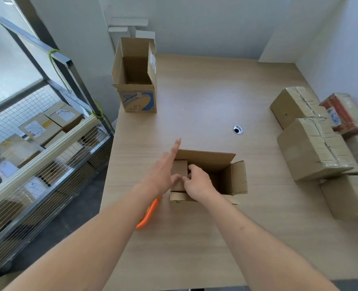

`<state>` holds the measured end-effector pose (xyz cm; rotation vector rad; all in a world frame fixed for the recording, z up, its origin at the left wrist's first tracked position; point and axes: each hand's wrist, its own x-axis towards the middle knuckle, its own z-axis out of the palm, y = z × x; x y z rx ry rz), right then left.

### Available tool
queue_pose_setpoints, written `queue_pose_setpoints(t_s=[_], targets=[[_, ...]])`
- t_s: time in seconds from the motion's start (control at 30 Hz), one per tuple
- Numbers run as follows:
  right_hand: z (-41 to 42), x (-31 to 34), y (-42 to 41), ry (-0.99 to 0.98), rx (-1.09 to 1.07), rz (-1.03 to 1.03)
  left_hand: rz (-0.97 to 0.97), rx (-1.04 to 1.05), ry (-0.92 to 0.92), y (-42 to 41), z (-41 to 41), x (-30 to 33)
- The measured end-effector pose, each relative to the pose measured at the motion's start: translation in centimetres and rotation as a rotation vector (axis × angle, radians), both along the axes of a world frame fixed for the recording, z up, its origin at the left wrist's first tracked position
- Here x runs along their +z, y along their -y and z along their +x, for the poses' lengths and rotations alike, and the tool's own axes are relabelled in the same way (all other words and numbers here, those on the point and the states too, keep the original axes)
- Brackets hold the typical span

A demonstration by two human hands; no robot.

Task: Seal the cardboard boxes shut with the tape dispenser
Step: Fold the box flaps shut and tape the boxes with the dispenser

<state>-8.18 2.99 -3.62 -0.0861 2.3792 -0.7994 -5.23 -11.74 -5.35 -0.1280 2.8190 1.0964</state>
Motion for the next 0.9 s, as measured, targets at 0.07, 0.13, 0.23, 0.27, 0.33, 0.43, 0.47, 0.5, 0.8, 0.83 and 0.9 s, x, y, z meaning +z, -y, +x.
queue_pose_setpoints(t_s=[0.07,0.13,0.23,0.27,0.33,0.43,0.47,0.5,0.8,0.83,0.9], targets=[[-0.1,-0.2,-0.6,-0.095,0.035,0.054,-0.077,0.019,0.019,-0.4,-0.2,-0.3],[-0.5,-0.3,-1.5,-0.272,0.082,0.130,-0.104,0.049,0.041,-0.8,-0.1,-0.5],[-1.4,0.4,-3.4,-0.557,0.028,0.347,-0.065,0.102,0.042,-1.0,-0.4,-0.8],[-1.7,0.6,-4.2,-0.581,-0.015,0.432,-0.058,0.113,0.038,-1.1,-0.5,-0.9],[-2.2,0.9,-5.7,-0.538,-0.100,0.547,-0.054,0.144,0.039,-1.3,-0.7,-0.9],[-2.7,1.1,-7.2,-0.397,-0.198,0.459,-0.050,0.183,0.057,-1.5,-0.9,-0.8],[-2.7,1.1,-7.3,-0.356,-0.215,0.363,-0.058,0.191,0.067,-1.6,-1.1,-0.7],[-2.7,1.0,-7.4,-0.345,-0.207,0.280,-0.070,0.196,0.083,-1.6,-1.4,-0.6],[-1.5,0.7,-9.3,-0.265,0.180,0.283,-0.073,0.195,0.027,-2.1,-1.5,-1.1],[-1.3,1.0,-9.5,-0.228,0.240,0.296,-0.084,0.192,0.012,-2.1,-1.4,-1.4],[-1.1,1.4,-10.0,-0.209,0.311,0.304,-0.082,0.198,-0.008,-2.3,-1.2,-1.7]])
